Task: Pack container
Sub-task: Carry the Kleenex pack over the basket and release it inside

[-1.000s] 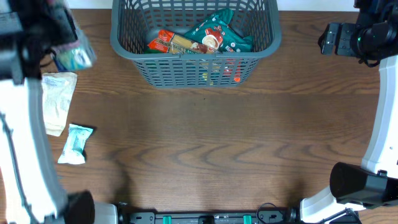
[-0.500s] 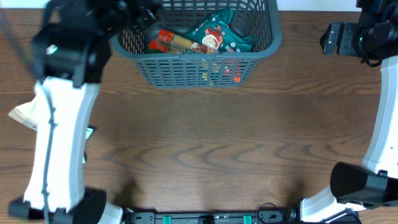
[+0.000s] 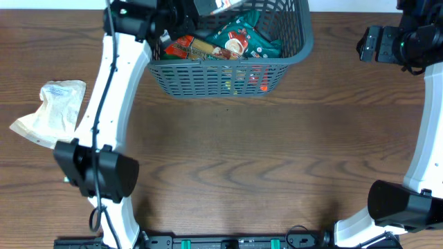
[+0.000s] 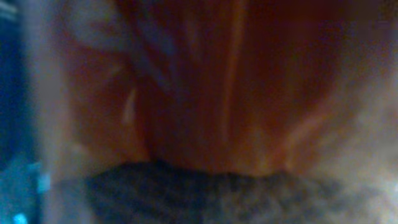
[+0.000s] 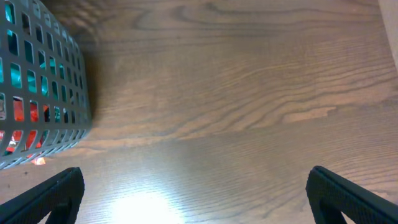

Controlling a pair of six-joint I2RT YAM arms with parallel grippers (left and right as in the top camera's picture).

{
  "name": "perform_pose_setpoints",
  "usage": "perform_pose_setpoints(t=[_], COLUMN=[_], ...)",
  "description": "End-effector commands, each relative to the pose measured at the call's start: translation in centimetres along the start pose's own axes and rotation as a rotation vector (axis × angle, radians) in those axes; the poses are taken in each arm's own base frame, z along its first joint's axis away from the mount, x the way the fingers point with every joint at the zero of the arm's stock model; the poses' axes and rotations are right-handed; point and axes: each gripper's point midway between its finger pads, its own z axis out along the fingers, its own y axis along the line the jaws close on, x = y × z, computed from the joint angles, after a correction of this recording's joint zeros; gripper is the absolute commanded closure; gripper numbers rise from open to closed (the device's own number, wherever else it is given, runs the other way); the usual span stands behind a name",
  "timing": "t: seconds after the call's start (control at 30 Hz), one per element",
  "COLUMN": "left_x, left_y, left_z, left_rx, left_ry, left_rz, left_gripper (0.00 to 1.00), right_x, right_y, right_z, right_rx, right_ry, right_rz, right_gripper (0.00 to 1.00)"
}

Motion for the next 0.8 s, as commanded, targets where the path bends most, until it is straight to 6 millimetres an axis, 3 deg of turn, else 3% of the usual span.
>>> perform_pose_setpoints(t=[0.0,0.17,0.23,0.47,0.5,0.53,0.57,0.77], left_x=[0.3,2.5,3.2,3.9,4.0,4.0,4.1,4.0], left_y=[-0.3,-1.9,-2.6,-3.3,-3.4,-3.4,-3.5,-3.5], left_z=[1.2,4.1,4.8,5.5,5.5,5.5,5.5,5.5], left_rx=[0.023,0.089,0.114,0.139,0.143,0.146,0.149,0.148], left_ry=[-0.01,0.041,0.058,0.075,0.078,0.081,0.083,0.082], left_rz=[-0.003,-0.036,-0.045,-0.057,-0.058,-0.059,-0.06,-0.064], left_gripper=[0.93,0.87,0.76,0.6,0.55,0.37,0.12,0.01], right_x=[0.2,0.3,0.3,0.1,0.2,0.2,0.2,0.3], right_y=[-0.4,-0.4,-0.4,-0.6,-0.6,-0.6,-0.6,-0.6], right_z=[0.5,0.5,0.5,0.5,0.5,0.5,0.5,0.5], right_rx=[0.01,0.01,0.01,0.013,0.013,0.012,0.012,0.012], right_ry=[0.016,0.018,0.018,0.013,0.014,0.014,0.015,0.02], right_rz=[-0.013,-0.013,-0.013,-0.009,-0.009,-0.01,-0.01,-0.009], right_gripper=[0.01,0.01,0.01,0.01,0.01,0.01,0.01,0.01])
